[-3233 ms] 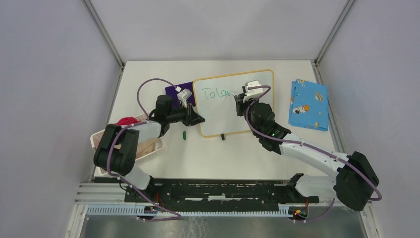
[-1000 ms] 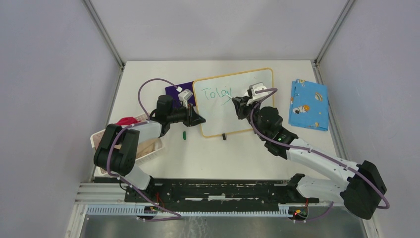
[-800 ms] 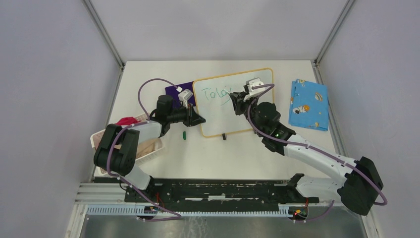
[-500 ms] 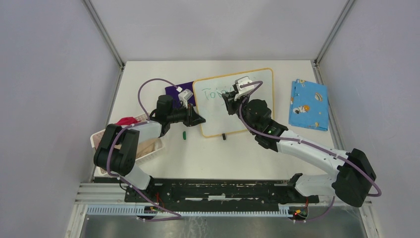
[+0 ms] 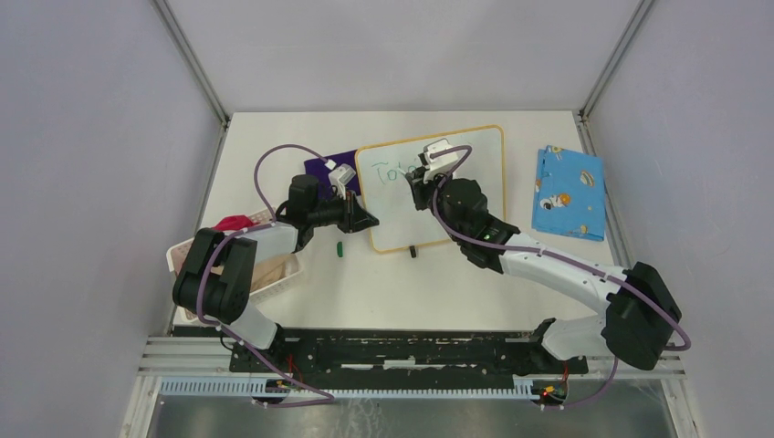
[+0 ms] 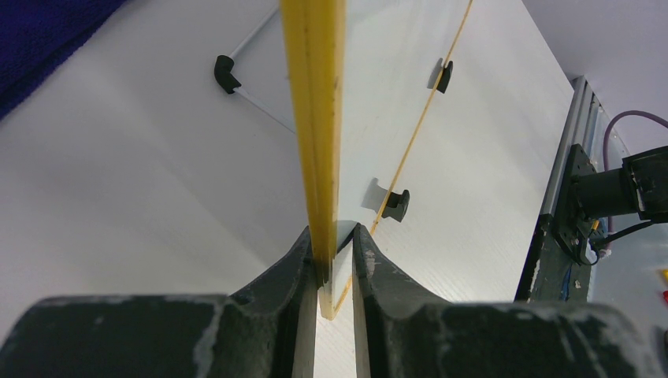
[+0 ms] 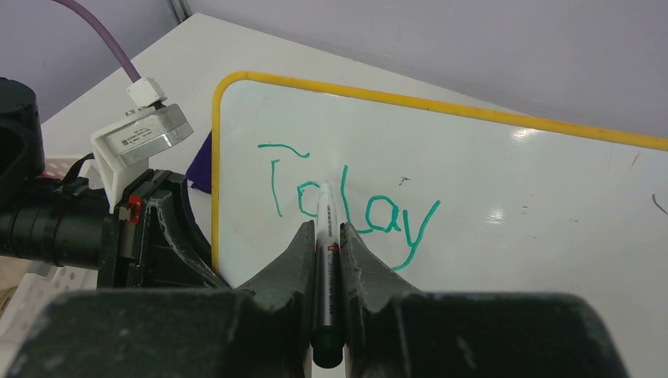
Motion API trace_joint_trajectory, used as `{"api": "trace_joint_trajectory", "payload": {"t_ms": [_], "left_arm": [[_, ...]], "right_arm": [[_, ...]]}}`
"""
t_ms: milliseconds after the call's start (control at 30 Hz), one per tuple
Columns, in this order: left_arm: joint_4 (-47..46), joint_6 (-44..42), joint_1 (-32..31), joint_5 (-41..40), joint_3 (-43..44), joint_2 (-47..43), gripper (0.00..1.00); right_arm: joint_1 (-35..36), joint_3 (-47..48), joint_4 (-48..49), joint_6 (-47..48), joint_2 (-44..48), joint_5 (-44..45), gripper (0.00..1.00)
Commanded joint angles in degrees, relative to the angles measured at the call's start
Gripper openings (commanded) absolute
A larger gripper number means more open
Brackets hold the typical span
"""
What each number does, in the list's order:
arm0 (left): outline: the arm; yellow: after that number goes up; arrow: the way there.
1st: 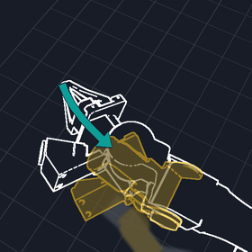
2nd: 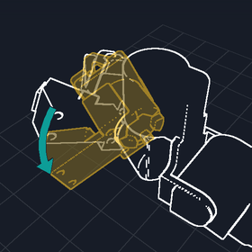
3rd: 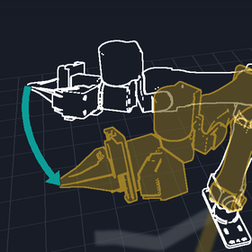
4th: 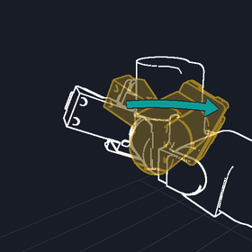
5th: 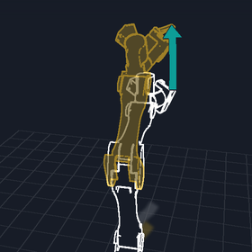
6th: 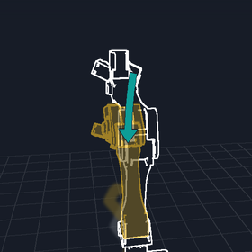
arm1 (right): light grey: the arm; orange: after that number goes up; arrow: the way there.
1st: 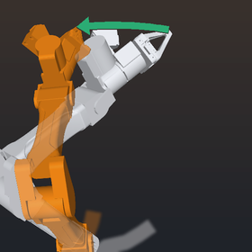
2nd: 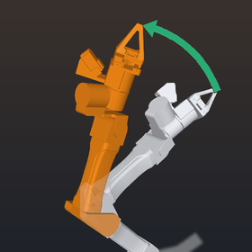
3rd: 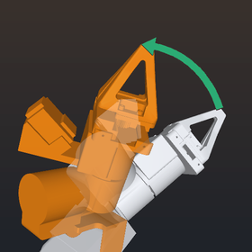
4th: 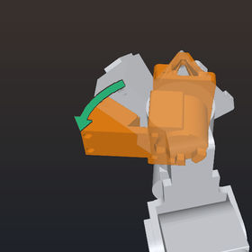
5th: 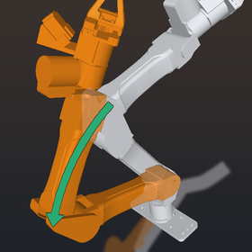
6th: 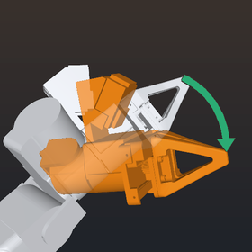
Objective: Write a sentence on the whiteboard
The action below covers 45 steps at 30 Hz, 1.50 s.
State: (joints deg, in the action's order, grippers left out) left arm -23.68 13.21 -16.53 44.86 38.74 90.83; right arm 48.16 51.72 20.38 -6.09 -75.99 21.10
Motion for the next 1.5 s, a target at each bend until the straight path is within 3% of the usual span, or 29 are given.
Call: {"api": "trace_joint_trajectory", "payload": {"t_ms": [0, 967, 1467], "left_arm": [[2.1, -4.9, -0.3, -5.1, 1.0, -0.3, 0.02], [2.3, -4.9, -0.3, -5.3, 1.0, -0.4, 0.02], [2.3, -5.0, -0.3, -5.3, 1.0, -0.5, 0.02]], "right_arm": [[0.2, 3.0, 1.4, 0.5, -0.8, 1.2, 0.0], [-2.2, 0.2, 0.0, -0.7, -0.7, 5.0, 0.0], [-2.9, -2.5, -0.4, -1.1, 9.0, 4.6, 0.0]]}}
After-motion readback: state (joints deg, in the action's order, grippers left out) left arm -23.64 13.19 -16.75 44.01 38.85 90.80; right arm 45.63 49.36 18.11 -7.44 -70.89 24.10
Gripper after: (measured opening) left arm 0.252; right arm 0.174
